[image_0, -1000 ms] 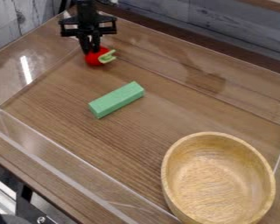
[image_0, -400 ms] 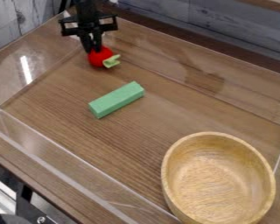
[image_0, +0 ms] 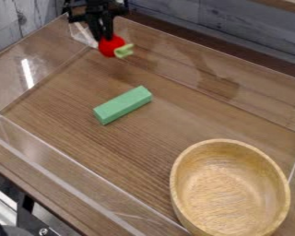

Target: Move the red object to the right side of the table

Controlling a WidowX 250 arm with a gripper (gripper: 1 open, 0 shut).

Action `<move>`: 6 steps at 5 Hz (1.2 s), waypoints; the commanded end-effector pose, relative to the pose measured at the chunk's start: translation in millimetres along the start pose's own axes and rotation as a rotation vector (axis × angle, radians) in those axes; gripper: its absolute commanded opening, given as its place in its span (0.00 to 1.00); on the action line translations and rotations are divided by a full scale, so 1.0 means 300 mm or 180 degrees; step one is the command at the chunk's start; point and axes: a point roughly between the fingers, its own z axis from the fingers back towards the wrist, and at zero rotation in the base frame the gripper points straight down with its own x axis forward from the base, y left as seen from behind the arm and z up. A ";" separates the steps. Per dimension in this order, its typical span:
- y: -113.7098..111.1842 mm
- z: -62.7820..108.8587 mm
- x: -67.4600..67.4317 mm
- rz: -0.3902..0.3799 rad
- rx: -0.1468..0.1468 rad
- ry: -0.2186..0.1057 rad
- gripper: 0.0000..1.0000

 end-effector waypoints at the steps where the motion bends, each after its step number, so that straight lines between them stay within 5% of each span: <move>1: -0.135 0.145 -0.085 -0.0303 -0.0074 -0.0268 0.00; 3: -0.361 0.071 -0.280 -0.0882 -0.0017 -0.0079 0.00; 4: -0.403 0.010 -0.377 -0.1179 0.0063 0.0026 0.00; 6: -0.415 -0.149 -0.402 -0.1396 0.0230 0.0068 0.00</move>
